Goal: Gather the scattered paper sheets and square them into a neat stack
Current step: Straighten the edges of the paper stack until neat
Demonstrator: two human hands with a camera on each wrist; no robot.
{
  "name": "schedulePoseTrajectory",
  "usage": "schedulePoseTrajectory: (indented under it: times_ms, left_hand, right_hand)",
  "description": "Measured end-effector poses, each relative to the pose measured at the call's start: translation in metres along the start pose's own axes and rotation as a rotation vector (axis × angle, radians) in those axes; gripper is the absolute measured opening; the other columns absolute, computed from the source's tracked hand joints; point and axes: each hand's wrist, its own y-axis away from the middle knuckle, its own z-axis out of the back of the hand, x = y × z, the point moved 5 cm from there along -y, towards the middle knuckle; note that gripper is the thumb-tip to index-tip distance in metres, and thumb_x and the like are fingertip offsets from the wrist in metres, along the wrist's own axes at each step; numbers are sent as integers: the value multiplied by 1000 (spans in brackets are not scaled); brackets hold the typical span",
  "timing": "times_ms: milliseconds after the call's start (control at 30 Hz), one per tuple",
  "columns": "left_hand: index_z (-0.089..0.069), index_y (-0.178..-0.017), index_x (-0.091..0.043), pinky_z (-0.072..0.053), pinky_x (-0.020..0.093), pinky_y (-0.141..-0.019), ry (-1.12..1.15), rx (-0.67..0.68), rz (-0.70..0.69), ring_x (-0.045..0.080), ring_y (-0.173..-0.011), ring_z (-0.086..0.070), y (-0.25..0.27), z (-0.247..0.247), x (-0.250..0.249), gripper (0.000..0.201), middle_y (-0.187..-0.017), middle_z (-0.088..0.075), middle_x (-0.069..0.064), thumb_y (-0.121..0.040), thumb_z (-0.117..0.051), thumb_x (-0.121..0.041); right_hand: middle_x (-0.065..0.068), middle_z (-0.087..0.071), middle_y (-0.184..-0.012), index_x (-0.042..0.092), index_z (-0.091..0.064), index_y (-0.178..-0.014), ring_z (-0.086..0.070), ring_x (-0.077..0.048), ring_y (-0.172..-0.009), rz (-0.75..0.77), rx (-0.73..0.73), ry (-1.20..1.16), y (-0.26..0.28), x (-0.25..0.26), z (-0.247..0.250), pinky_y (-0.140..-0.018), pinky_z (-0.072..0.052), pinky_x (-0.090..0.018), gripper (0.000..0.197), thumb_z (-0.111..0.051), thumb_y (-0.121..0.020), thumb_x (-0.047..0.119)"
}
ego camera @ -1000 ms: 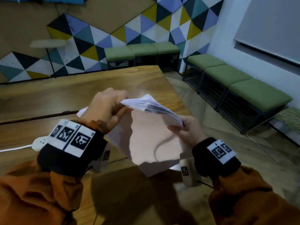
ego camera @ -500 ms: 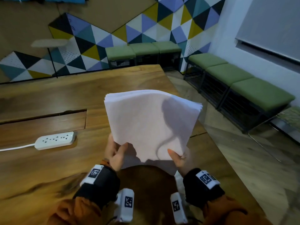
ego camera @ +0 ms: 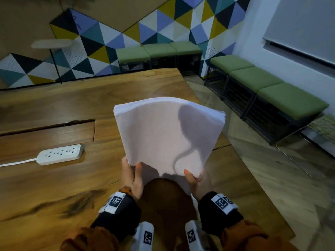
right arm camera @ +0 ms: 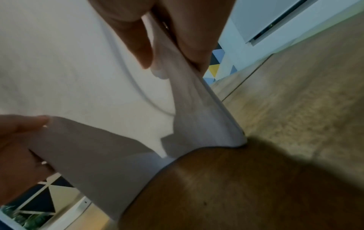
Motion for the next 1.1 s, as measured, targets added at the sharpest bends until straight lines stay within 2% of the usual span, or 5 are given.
schedulePoseTrajectory:
  times_ms: [167, 467, 600, 800, 1100]
  left_hand:
    - [-30, -125, 6, -34, -7, -77, 38, 2, 15, -22, -96, -45, 2, 8, 4, 78, -106, -45, -12, -69, -46, -45]
    - [-33, -131, -1, -36, 18, -76, -92, 65, 157, 7, -92, -48, 7, 3, 11, 60, -102, -49, -15, -78, -38, -30]
    - [-39, -130, 0, -31, 29, -84, -269, 69, 288, 33, -112, -50, 8, 10, 22, 59, -121, -55, 16, -84, -35, -36]
    - [-42, -97, -6, -40, 34, -70, -447, 116, 428, 29, -80, -52, 4, 14, 32, 15, -76, -50, 2, -95, -38, -19]
    - [-36, -136, -3, -35, 36, -107, -680, 422, 824, 32, -130, -42, 44, 4, 87, 45, -144, -41, 17, -98, -27, -25]
  right_hand:
    - [14, -56, -93, 23, -35, -121, -59, 9, -78, 128, -117, -117, 8, 15, 10, -64, -46, -12, 61, -60, -67, 12]
    - [10, -41, -71, 6, -37, -109, -44, -8, -65, 132, -100, 190, 2, 15, 2, -55, -35, -13, 21, -38, -91, 17]
    - [9, -38, -66, 10, -38, -94, -40, -6, -60, 110, -104, 319, -5, 6, 4, -55, -26, -21, 2, -38, -94, 12]
    - [8, -44, -68, 10, -41, -97, -46, -23, -71, 92, -79, 334, -4, 5, 5, -61, -29, -27, 5, -38, -93, 7]
    - [-22, -57, -117, 2, -36, -117, -55, -34, -107, -379, 160, 573, 2, -52, -5, -75, -37, -28, 27, -33, -90, 1]
